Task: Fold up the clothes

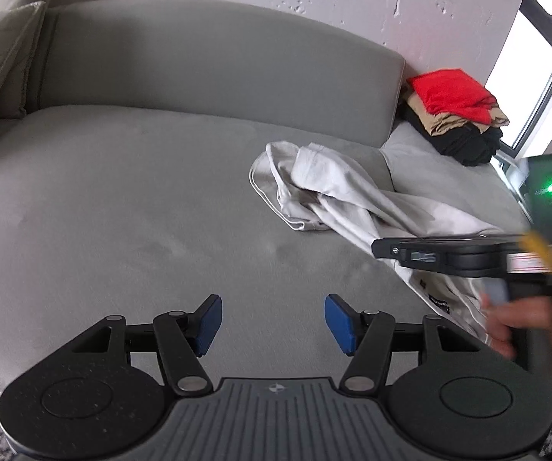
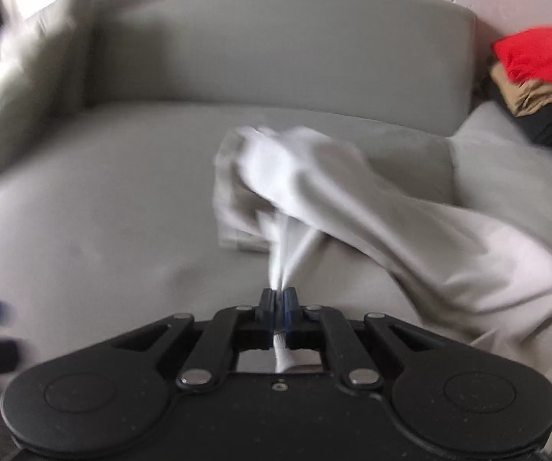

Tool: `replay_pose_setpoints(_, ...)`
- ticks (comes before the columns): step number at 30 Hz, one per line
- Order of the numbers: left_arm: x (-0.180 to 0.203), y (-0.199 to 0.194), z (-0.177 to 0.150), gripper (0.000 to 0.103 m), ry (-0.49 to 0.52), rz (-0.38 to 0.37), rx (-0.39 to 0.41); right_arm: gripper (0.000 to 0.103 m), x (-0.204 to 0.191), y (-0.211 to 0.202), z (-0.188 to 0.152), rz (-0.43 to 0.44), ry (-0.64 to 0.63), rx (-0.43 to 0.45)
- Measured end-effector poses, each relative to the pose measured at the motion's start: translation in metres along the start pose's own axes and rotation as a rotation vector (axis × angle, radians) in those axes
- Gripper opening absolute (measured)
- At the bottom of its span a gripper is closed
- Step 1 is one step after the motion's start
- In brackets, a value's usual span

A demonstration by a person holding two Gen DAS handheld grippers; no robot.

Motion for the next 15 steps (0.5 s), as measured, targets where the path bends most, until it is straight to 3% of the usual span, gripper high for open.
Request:
replay_pose_setpoints(7, -0.017, -0.016, 0.000, 0.057, -0.075, -0.025, 0.000, 0.003, -0.070, -0.062, -0.031, 0.319, 0.116, 0.012)
replay_pose_setpoints(10, -0.022, -0.006, -0.003, 0.057, -0.114, -0.050, -0.043, 0.005, -0.085, -0.056, -0.061, 0.301, 0.079, -0.056)
replay_pose_setpoints(13, -0.027, 0.011, -0.005, 0.055, -0.156, -0.085, -0.094, 0.009, -0.083, -0.049, -0.081, 0.311, 0.129, -0.100)
replay_pose_setpoints(15, -0.031, 0.022, -0.006, 0.053, -0.185, -0.108, -0.129, 0.035, -0.078, -0.057, -0.085, 0.317, 0.177, -0.067)
Point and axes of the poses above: each gripper's, at about its wrist camera, not at the fingertips, and y roughly the way its jaws point, x to its right, z to its top, the point moved 5 cm from there along y, roughly the way its jaws point, and after that the axes turned 13 degrees about z, right-handed, at the moved point
